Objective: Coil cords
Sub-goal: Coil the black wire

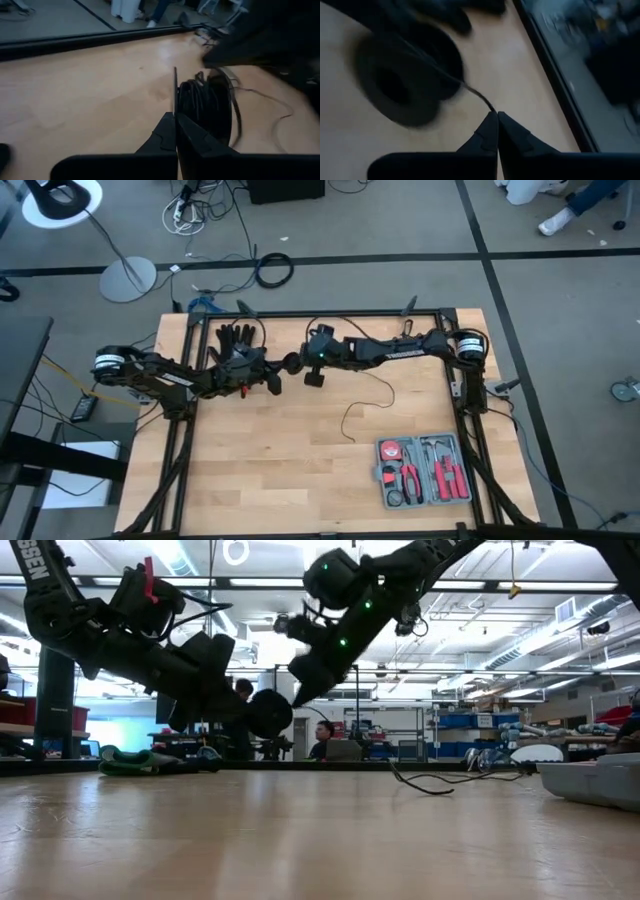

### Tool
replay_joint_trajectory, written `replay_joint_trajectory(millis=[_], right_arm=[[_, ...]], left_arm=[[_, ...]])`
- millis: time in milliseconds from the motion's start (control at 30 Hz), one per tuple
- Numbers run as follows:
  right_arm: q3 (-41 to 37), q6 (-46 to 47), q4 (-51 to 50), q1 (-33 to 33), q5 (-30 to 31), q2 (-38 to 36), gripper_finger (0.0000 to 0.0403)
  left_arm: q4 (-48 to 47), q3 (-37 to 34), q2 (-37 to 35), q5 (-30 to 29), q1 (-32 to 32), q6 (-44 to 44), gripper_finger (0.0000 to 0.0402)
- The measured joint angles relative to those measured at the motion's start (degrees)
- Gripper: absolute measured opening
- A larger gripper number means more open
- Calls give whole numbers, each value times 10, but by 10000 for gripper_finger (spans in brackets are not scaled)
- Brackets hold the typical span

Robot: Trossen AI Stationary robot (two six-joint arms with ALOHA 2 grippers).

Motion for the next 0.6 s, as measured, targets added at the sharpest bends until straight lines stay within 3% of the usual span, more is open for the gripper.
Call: replay_joint_trajectory(millis=[200, 600], right_arm=[[0, 52, -77, -17, 31, 0, 0], [0, 62, -93, 5, -2, 0, 0]], left_arm=[[10, 0, 0, 27, 0, -11, 0], [38, 0, 0, 28, 0, -17, 0]])
